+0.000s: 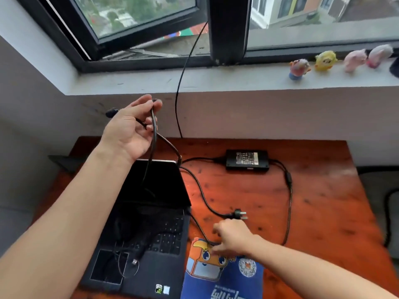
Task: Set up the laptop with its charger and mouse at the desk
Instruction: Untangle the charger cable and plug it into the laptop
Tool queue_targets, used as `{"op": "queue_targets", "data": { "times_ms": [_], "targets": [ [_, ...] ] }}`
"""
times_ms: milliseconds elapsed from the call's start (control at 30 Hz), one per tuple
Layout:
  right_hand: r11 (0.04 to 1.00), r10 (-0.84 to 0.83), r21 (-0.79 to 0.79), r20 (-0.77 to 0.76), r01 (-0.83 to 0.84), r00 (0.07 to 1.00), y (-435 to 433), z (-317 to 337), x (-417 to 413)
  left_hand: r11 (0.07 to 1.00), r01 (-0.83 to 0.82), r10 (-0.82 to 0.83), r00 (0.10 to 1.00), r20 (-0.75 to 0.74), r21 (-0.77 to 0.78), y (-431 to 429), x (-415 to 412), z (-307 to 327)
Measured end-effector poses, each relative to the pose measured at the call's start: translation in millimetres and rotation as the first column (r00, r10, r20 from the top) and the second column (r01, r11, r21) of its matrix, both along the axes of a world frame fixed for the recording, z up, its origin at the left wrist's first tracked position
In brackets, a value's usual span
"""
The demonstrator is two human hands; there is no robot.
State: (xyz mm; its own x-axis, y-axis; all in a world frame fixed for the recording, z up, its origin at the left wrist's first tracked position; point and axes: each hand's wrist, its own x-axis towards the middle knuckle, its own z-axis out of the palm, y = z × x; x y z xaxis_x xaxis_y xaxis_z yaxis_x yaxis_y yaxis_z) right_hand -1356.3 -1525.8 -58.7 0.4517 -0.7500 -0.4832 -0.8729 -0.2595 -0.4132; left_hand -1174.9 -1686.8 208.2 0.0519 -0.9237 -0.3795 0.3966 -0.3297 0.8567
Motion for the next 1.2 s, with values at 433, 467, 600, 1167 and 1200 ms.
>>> {"op": "queue_targets", "data": {
  "times_ms": [433, 467, 600, 1167, 1200],
  "targets": [
    [0.54, -0.675, -0.156, 0.507, 0.827, 0.536, -85.9, 77.7, -24.4, 0.969, -0.011, -0.093, 0.91, -0.405, -0.248, -35.9, 62.2, 94.3],
    [0.501, -0.686, -0.15, 0.531, 0.852, 0.497, -100.1, 87.1, -18.0, 0.964, -0.019, -0.098, 0.902, -0.42, -0.266, -40.7, 77.0, 100.3],
    [0.346, -0.719, -0.06, 0.624, 0.937, 0.305, -142.8, 100.3, 21.4, 0.97, -0.046, -0.052, 0.92, -0.388, -0.238, -61.0, 142.4, 98.7],
    [0.314, -0.939, 0.285, 0.234, 0.906, 0.252, -189.5, 133.9, 115.2, 0.984, 0.022, -0.045, 0.991, 0.128, 0.177, -134.9, 315.0, -66.5],
    [0.365, -0.929, 0.272, 0.168, 0.891, 0.33, -186.6, 133.0, 115.4, 0.975, 0.032, -0.07, 0.984, 0.167, 0.221, -133.4, 318.9, -77.0]
  ]
}}
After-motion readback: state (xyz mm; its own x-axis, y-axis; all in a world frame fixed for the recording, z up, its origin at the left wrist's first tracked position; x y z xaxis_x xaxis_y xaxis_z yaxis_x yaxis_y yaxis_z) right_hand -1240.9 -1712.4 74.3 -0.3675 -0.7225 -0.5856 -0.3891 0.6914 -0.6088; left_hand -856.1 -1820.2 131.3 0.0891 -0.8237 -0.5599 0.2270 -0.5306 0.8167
